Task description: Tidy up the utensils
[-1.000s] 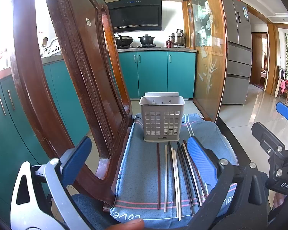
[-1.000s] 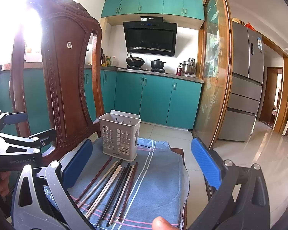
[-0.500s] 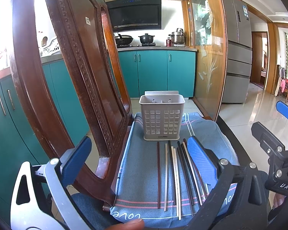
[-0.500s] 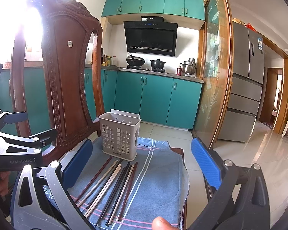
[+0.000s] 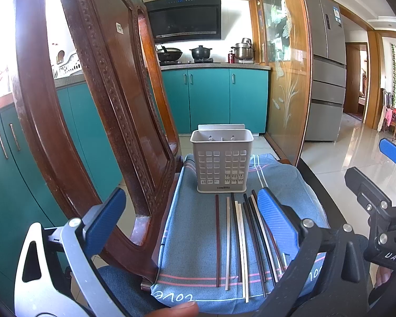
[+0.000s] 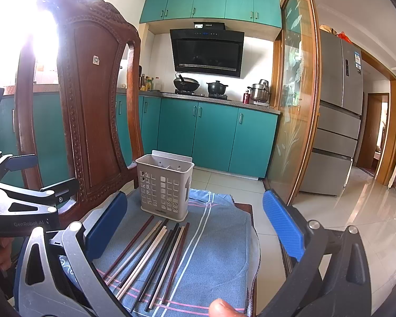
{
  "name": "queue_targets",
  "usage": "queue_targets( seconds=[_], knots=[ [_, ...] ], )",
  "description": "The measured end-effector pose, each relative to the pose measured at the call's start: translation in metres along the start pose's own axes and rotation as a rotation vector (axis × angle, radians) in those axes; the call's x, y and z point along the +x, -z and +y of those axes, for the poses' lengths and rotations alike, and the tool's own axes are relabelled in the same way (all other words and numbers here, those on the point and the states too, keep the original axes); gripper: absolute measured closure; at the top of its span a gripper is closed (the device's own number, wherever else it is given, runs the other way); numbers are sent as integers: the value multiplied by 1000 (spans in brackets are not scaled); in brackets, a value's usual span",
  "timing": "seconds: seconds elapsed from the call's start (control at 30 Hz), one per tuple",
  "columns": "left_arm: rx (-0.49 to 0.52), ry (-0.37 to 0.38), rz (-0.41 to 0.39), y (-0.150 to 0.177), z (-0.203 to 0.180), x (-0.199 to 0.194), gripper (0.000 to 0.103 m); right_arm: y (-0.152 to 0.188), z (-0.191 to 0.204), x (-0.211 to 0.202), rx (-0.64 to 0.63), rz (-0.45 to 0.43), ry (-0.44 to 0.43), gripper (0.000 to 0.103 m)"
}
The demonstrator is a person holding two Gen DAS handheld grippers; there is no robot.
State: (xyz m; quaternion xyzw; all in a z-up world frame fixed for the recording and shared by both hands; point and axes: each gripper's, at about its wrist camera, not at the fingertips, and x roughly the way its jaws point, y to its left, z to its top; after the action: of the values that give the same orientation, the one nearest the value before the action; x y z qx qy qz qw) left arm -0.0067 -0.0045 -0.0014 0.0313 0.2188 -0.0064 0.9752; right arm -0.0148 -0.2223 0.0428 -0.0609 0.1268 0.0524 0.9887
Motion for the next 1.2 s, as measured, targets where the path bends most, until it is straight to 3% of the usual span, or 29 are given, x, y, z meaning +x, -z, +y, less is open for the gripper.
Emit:
queue_targets(
  seconds=[1.2],
  knots=[
    [10, 1, 18, 5, -4, 8, 4, 3, -2, 4, 5, 7, 5, 3]
  ],
)
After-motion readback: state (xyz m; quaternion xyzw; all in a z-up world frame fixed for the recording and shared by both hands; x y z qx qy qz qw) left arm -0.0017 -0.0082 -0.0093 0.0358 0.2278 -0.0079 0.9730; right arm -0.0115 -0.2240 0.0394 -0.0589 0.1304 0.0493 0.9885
